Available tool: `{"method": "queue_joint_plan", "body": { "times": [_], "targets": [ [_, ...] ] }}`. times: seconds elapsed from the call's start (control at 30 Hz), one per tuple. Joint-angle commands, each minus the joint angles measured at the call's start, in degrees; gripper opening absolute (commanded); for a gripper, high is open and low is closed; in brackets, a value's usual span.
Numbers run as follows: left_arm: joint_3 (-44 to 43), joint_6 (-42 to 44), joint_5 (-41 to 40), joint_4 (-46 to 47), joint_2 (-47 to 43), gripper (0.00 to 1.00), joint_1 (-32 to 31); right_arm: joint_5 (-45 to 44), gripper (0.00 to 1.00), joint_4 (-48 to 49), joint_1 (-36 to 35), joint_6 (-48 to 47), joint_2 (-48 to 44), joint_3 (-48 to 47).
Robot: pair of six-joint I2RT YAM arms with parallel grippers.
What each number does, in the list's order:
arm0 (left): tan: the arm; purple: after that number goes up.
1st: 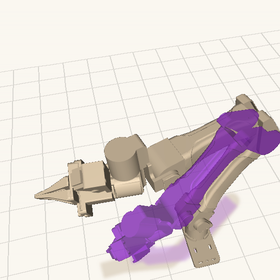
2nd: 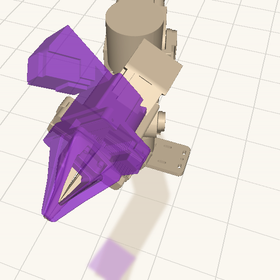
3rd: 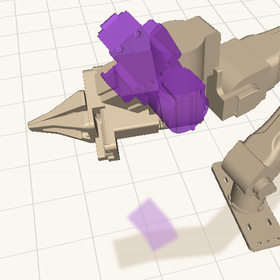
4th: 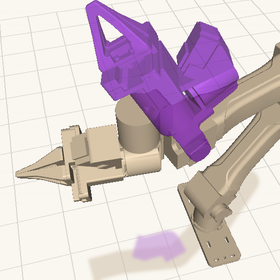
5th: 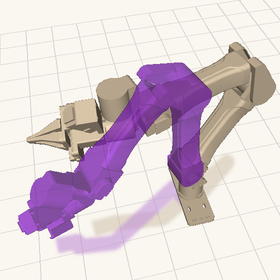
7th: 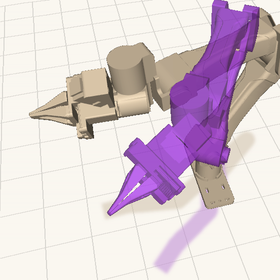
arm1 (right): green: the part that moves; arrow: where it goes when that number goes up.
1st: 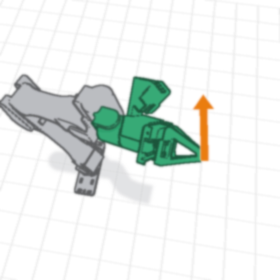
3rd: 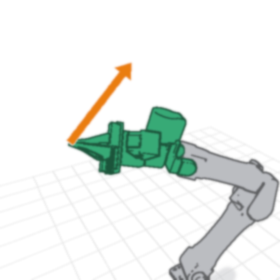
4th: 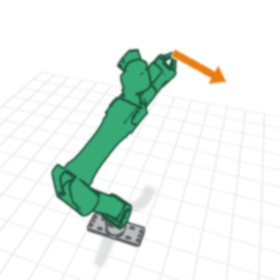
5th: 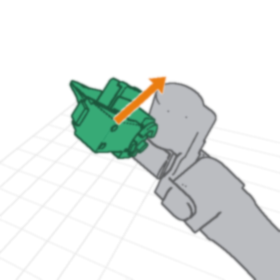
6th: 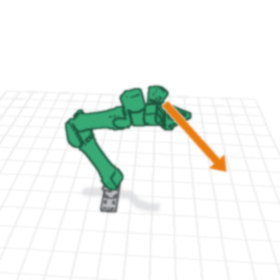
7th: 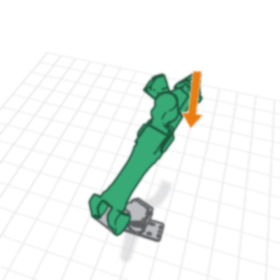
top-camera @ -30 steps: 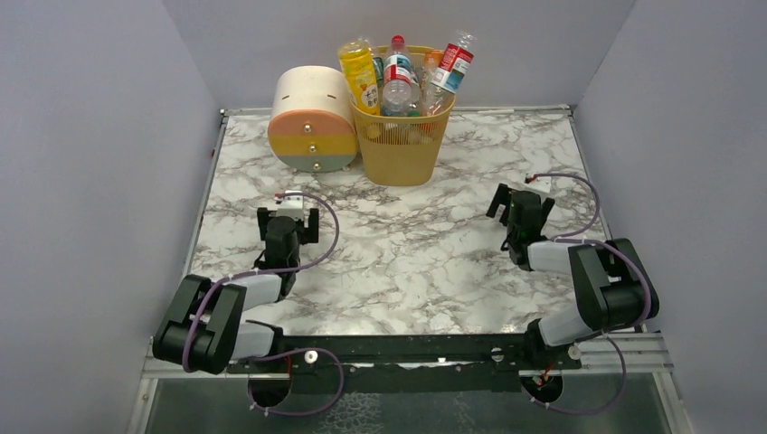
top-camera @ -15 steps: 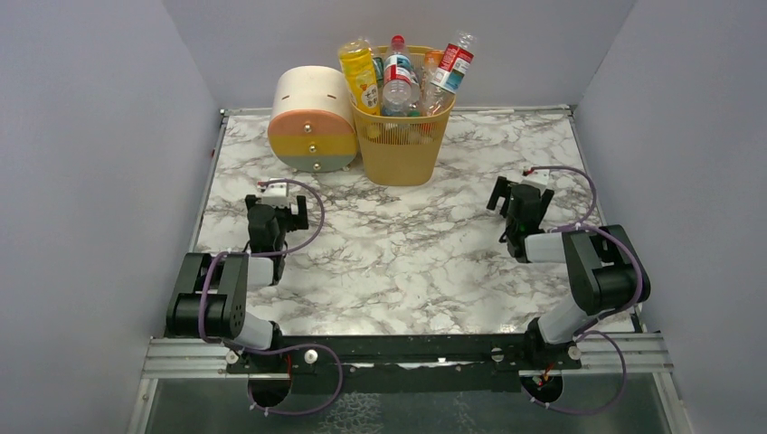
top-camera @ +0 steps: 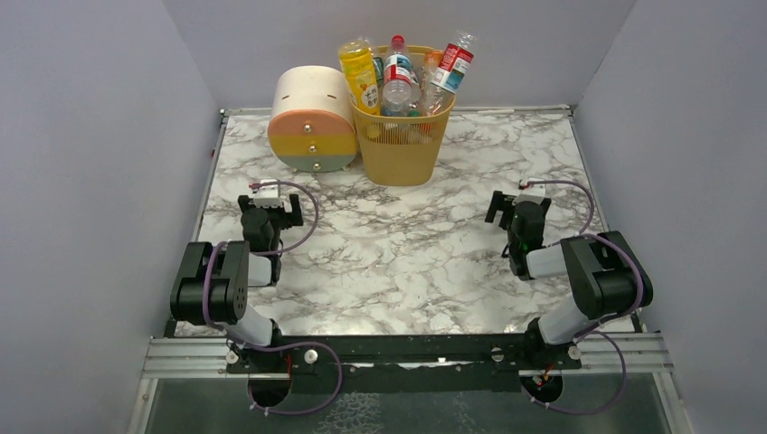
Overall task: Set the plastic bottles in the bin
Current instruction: Reset both arms
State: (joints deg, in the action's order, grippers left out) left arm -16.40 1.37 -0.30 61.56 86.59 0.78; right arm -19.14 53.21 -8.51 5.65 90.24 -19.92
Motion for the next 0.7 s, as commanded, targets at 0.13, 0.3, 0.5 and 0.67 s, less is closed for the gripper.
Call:
{"method": "queue_joint_plan", "body": {
  "times": [0.13, 0.3, 0.5, 0.67],
  "targets": [
    [2.4, -1.7, 2.7, 10.0, 3.5, 0.99, 0.9, 12.2, 0.99, 13.4, 0.3, -5.7, -0.6, 3.5],
    [3.7, 2.1, 10.4, 17.2, 7.7, 0.99, 0.1, 11.6, 0.99, 18.3, 0.3, -5.4, 1.2, 6.2],
    [2.6, 1.9, 8.4, 14.4, 7.5, 0.99, -0.1, 11.8, 0.99, 19.9, 0.3, -5.7, 2.1, 6.1],
    [2.6, 1.8, 8.0, 14.4, 7.5, 0.99, -0.2, 11.8, 0.99, 19.6, 0.3, -5.7, 2.0, 6.0]
  ]
}}
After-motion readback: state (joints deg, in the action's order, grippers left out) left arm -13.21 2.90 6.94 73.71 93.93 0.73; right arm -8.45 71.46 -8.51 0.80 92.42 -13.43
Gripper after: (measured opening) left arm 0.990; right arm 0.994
